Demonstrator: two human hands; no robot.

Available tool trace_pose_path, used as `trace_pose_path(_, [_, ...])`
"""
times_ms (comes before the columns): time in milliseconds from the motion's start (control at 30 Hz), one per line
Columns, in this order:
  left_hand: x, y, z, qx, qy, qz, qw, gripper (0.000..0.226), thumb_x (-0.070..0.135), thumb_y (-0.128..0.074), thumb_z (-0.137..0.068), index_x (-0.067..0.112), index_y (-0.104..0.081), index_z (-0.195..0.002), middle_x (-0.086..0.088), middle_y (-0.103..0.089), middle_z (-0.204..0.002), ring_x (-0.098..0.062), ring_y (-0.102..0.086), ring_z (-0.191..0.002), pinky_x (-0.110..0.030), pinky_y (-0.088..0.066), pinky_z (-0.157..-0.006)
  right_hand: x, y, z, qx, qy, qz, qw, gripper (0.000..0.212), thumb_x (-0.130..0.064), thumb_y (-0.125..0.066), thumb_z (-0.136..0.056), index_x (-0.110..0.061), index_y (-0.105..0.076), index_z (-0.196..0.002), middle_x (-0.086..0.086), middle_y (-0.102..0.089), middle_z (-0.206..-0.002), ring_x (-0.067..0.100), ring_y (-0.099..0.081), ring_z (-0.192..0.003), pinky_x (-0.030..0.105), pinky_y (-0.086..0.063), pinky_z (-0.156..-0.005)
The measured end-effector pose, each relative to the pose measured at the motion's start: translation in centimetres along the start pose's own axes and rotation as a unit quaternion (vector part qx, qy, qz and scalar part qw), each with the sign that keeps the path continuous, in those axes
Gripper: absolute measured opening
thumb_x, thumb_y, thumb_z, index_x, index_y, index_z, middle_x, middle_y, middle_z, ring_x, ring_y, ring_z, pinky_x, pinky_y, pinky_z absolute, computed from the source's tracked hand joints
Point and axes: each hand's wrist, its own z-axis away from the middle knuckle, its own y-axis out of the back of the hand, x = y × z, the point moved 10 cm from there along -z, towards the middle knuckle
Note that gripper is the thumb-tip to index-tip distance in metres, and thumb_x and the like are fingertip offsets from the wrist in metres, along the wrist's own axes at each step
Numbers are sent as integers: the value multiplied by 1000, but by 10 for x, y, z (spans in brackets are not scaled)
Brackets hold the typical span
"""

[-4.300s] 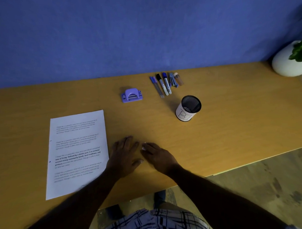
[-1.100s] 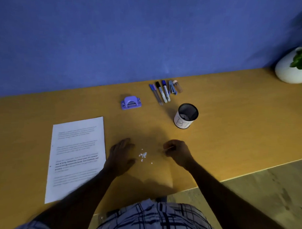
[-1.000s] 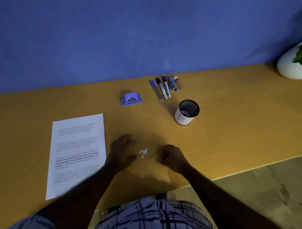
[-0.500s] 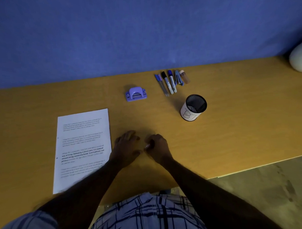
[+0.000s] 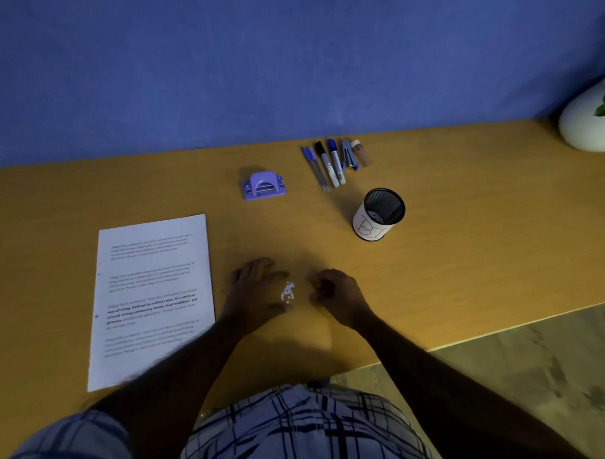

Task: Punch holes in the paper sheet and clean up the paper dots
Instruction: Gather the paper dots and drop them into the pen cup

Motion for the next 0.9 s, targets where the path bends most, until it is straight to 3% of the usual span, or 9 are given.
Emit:
trace_pose_path(100, [0, -1, -3, 29, 6, 18, 999, 48, 58, -67, -74, 41, -63, -119, 5, -42, -141, -24, -32, -133, -49, -27, -106, 1, 3, 6, 3, -1, -5, 1000, 32, -5, -74, -77, -11, -67, -108, 0, -63, -100, 12, -59, -87, 22, -50, -76])
trace_pose_path(233, [-12, 5, -6, 75, 38, 67, 994, 29, 44, -71, -78, 40, -70, -107, 7, -49, -133, -22, -40, -126, -44, -32, -101, -8, -2, 7, -1, 30, 30, 999, 31, -14, -77, -77, -13, -65, -106, -4, -57, -99, 10, -53, -85, 15, -42, -69])
trace_pose_path(400, [-15, 4, -6, 30, 12, 65, 997, 46, 51, -63, -78, 34, -64, -120, 4, -46, -140, -23, -37, -131, -46, -29, -107, -22, -17, 2, -19, 102, 137, 985, 51, -41, -72, -81, -25, -55, -127, -1, -54, -123, 14, -48, -109, 29, -43, -93])
trace_pose_path(567, [-14, 4, -1, 34, -10, 75, 997, 40, 42, -70, -79, 33, -66, -118, 0, -47, -141, -26, -36, -133, -52, -32, -109, -37, -31, -1, -23, 166, 203, 965, 59, -51, -67, -81, -35, -50, -135, 0, -45, -122, 17, -42, -107, 33, -38, -89])
trace_pose_path(733, [-18, -4, -2, 44, 6, 48, 998, 29, 52, -61, -83, 43, -68, -109, 4, -44, -142, -22, -33, -133, -47, -32, -106, -37, -26, -7, 27, 170, 179, 969, 37, -46, -64, -86, -36, -65, -122, -1, -50, -114, 16, -44, -102, 30, -36, -86])
trace_pose_path(900, [-16, 1, -8, 77, 43, 86, 992, 16, 48, -66, -82, 41, -74, -94, 9, -50, -135, -19, -36, -128, -43, -31, -100, -41, -23, -10, 79, 175, 119, 974, 23, -45, -64, -82, -35, -75, -100, -6, -59, -89, 16, -54, -84, 32, -45, -73])
